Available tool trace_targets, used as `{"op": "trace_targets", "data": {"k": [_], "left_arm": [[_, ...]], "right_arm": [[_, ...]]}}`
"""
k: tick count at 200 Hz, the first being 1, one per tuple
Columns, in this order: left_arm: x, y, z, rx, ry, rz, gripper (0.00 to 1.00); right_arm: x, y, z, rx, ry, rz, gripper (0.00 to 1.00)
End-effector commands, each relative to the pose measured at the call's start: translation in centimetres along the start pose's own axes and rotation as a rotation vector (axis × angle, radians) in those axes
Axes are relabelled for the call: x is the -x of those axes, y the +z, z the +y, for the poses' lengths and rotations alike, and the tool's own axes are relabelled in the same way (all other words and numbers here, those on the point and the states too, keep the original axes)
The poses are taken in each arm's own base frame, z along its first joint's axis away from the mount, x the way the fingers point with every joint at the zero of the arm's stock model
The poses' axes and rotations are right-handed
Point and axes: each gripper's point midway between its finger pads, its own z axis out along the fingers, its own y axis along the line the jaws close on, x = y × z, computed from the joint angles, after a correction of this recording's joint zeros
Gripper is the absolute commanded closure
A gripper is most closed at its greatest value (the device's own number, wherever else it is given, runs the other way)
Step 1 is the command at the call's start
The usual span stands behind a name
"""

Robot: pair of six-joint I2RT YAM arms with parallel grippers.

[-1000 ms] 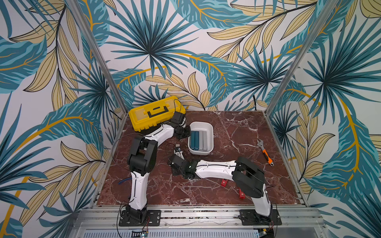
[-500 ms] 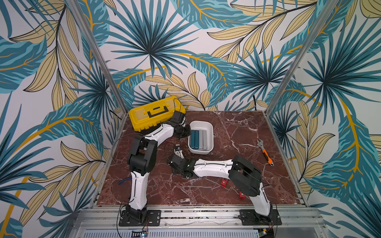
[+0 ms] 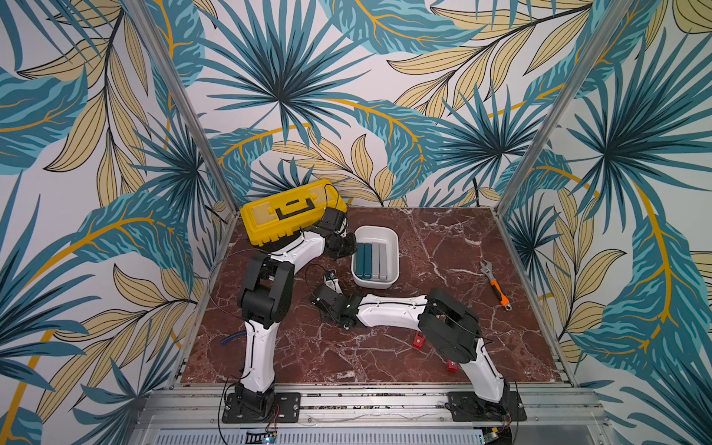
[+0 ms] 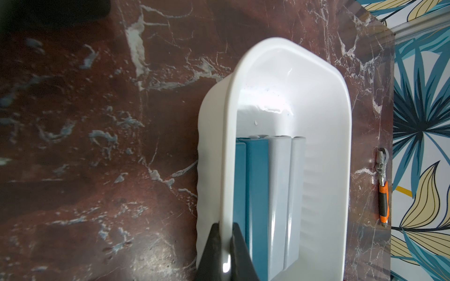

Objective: Put the pruning pliers into the storage box
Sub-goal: Pick up the pruning pliers from the center of the board.

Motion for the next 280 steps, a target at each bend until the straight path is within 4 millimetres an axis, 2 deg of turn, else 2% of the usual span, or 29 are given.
{"op": "trace_targets", "data": {"k": [1, 36, 74, 91, 113, 180, 218, 280], "left_arm": [[1.9, -1.3, -2.2, -0.083, 0.039, -0.061, 1.0], [1.9, -1.3, -2.1, -0.086, 0.033, -0.062, 1.0], [1.8, -1.2, -2.1, -0.082, 0.034, -0.063, 1.0], [1.9, -1.3, -2.1, -0.082, 0.032, -0.066, 1.0], [2.0, -1.4, -2.2, -0.084, 0.032, -0.068, 1.0], [2.1, -1.4, -2.2, -0.084, 0.036, -0.073, 1.0], [2.2, -1.6, -2.3, -0.083, 0.035, -0.079, 1.0], [2.3, -1.8, -2.4, -0.083, 0.034, -0.082, 1.0]], "right_arm": [[-0.8, 0.5, -0.8, -0.025, -0.014, 0.028, 0.59], [-1.0, 0.5, -0.7, -0.019, -0.018, 0.036, 0.68], [-1.7, 0.3, -1.2, -0.029, -0.024, 0.063, 0.69], [-2.1, -0.1, -1.6, -0.027, -0.021, 0.08, 0.71], [-2.7, -1.0, -2.5, -0.036, -0.027, 0.093, 0.78], [-5.3, -4.3, -4.8, -0.03, -0.058, 0.141, 1.0], [-6.9, -6.7, -5.8, -0.026, -0.066, 0.161, 1.0], [-7.7, -11.3, -7.3, -0.034, -0.066, 0.139, 1.0]]}}
